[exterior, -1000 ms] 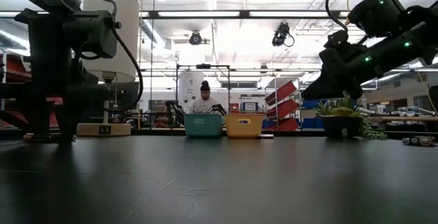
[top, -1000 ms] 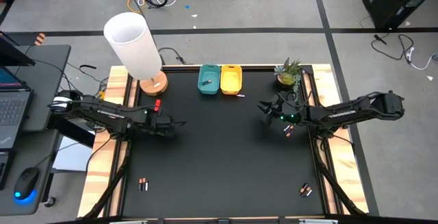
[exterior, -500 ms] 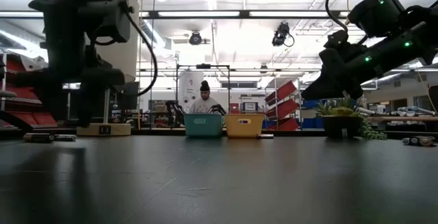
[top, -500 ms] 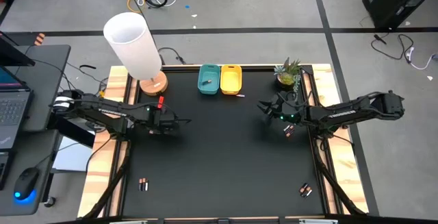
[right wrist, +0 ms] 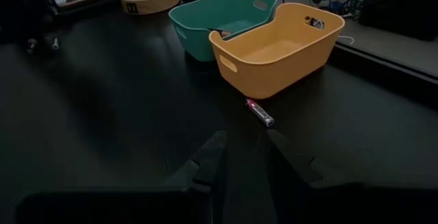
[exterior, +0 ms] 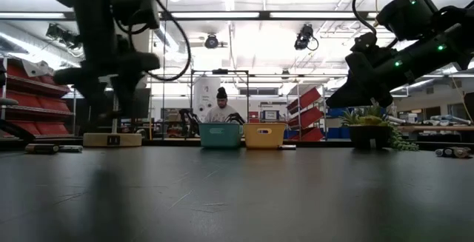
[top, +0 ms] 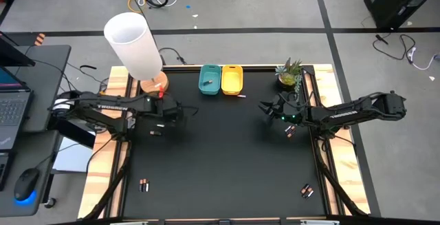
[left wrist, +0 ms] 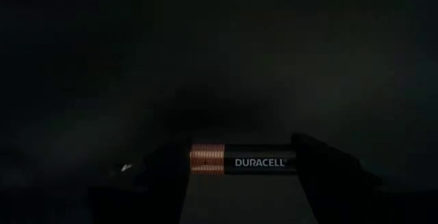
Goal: Sort batteries
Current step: Put the gold black battery into the blue bin
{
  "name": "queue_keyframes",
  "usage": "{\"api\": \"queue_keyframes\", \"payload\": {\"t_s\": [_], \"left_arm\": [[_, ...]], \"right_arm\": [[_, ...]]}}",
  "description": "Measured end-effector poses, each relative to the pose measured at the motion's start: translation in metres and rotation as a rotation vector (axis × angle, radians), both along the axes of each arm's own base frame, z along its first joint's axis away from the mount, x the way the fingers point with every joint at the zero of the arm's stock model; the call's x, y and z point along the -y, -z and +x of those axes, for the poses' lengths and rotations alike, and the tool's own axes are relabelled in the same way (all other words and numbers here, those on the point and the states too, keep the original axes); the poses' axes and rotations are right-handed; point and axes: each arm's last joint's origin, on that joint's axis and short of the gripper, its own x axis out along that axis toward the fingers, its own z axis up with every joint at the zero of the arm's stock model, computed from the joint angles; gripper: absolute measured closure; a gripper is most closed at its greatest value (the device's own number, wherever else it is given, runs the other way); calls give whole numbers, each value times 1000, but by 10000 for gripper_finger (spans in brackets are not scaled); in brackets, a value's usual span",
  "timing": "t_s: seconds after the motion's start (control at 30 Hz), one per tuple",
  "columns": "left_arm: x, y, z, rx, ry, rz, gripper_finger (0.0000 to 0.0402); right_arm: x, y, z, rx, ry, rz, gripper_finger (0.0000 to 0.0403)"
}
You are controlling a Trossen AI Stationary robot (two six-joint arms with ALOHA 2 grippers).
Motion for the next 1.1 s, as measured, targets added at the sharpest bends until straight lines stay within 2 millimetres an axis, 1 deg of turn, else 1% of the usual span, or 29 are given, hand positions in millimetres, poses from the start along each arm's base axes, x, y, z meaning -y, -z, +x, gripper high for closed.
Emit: {"api": "queue_keyframes", "payload": {"t_s": [0.13,0.3,0.47,0.63,0.83,1.1], "left_arm": [[-15,-6,6,59,4,33,151],[-38,-10,13,148,-2,82,151],[-57,-9,20,212,9,119,151],[-72,-5,34,303,86,154,151],[-84,-1,53,409,172,225,151],[-105,-16,80,468,276,457,151]], "right_arm": [[0,0,0,0,0,0,315],[0,0,0,0,0,0,315],[0,0,0,1,0,0,315],[1,0,0,-4,1,-5,315],[1,0,0,-6,1,-7,315],[1,0,0,-10,0,-9,315]]}}
